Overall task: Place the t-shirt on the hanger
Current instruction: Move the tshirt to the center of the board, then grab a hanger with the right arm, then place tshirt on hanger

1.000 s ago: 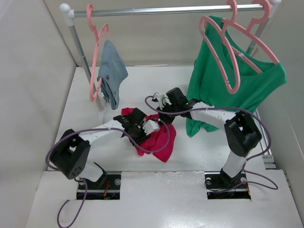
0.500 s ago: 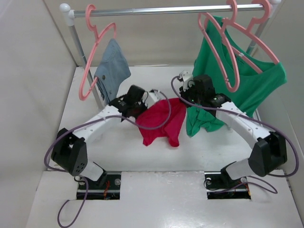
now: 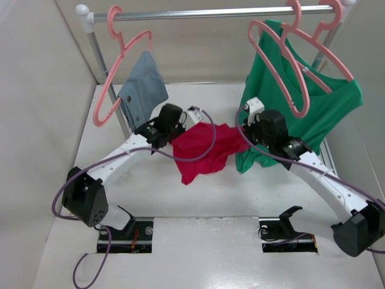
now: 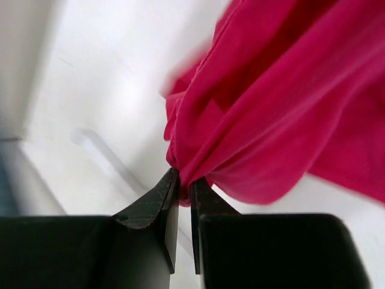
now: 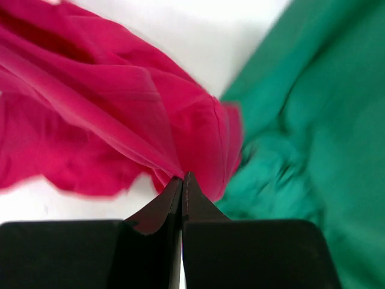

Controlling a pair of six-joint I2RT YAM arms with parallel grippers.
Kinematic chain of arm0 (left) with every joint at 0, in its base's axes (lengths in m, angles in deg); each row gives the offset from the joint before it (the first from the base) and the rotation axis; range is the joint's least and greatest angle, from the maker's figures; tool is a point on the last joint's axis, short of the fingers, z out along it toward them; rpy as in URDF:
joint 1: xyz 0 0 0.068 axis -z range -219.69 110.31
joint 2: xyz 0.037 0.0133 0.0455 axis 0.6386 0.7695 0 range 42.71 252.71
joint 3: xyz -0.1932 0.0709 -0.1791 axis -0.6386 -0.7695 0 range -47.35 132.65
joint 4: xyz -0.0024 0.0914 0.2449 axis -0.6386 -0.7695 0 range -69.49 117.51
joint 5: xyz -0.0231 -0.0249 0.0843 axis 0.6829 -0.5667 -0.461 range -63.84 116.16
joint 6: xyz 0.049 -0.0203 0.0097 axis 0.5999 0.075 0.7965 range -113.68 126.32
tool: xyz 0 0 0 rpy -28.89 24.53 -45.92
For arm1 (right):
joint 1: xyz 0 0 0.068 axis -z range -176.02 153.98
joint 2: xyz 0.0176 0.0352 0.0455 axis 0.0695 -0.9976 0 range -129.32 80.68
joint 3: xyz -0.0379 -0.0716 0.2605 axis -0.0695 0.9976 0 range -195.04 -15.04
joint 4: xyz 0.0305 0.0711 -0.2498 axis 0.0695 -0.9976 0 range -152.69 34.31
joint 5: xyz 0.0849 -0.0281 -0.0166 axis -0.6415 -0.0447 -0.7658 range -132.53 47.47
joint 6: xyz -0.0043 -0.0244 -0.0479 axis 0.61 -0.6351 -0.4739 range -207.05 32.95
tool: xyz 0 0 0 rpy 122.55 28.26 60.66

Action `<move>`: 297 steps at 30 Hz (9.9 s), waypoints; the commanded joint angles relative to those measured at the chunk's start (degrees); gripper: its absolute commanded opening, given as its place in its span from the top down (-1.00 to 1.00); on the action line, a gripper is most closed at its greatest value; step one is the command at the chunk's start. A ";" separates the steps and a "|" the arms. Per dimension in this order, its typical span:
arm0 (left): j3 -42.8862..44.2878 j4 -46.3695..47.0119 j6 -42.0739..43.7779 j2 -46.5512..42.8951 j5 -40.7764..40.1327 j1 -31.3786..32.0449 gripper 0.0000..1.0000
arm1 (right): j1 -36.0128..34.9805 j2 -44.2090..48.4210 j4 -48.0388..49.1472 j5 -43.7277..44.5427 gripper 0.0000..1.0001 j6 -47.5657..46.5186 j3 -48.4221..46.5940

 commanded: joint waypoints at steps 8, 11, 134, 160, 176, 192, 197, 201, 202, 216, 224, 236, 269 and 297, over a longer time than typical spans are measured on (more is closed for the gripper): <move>-21.95 -7.45 4.13 -5.07 0.44 4.65 1.00 | -2.30 0.51 -4.86 1.08 1.00 12.09 12.24; -24.08 -11.13 6.23 -5.69 3.06 4.66 0.96 | -7.05 -2.92 -4.85 -7.76 1.00 8.94 13.47; -22.66 -5.34 4.21 -2.61 20.58 6.59 0.47 | 13.77 6.65 -22.85 -33.82 1.00 -20.79 -12.56; -12.22 -11.22 11.51 -8.15 19.78 -3.43 1.00 | -1.08 4.36 -47.13 -27.24 1.00 -15.86 -16.85; -7.82 -17.20 15.56 -8.15 24.87 -0.35 1.00 | -11.01 -2.05 -36.50 -18.35 1.00 -17.97 -20.10; -2.89 -16.85 17.30 -7.53 19.35 -1.40 1.00 | -12.07 -2.05 -38.15 -30.57 1.00 -22.63 -18.42; -5.97 -14.57 20.91 -8.67 15.83 -5.71 1.00 | -12.07 -3.19 -41.32 -31.88 1.00 -22.63 -20.19; -6.59 -14.04 21.44 -8.67 14.77 -5.72 1.00 | -12.07 -3.19 -43.25 -31.98 1.00 -22.63 -21.50; -7.19 -14.04 21.44 -8.67 14.77 -5.72 1.00 | -12.07 -3.19 -43.26 -31.98 1.00 -22.63 -22.03; 6.49 -28.89 18.28 -7.62 34.17 -2.81 1.00 | -10.50 -5.66 -27.20 -24.32 1.00 -17.62 -16.95; 13.79 -25.12 13.27 -7.10 33.49 -1.58 1.00 | -9.70 1.37 -9.00 -32.14 1.00 -19.90 -5.44; 27.07 -30.12 15.47 -5.25 34.63 8.51 1.00 | -6.28 -3.10 -2.75 -40.58 1.00 -19.74 -3.14; 2.57 -19.93 23.45 -7.63 21.88 10.28 -0.47 | -1.35 2.17 6.13 -44.54 1.00 -17.27 2.76; 3.87 -16.85 -2.20 -3.84 21.71 1.05 1.00 | -8.02 0.94 8.05 -6.29 -0.17 -3.65 -2.55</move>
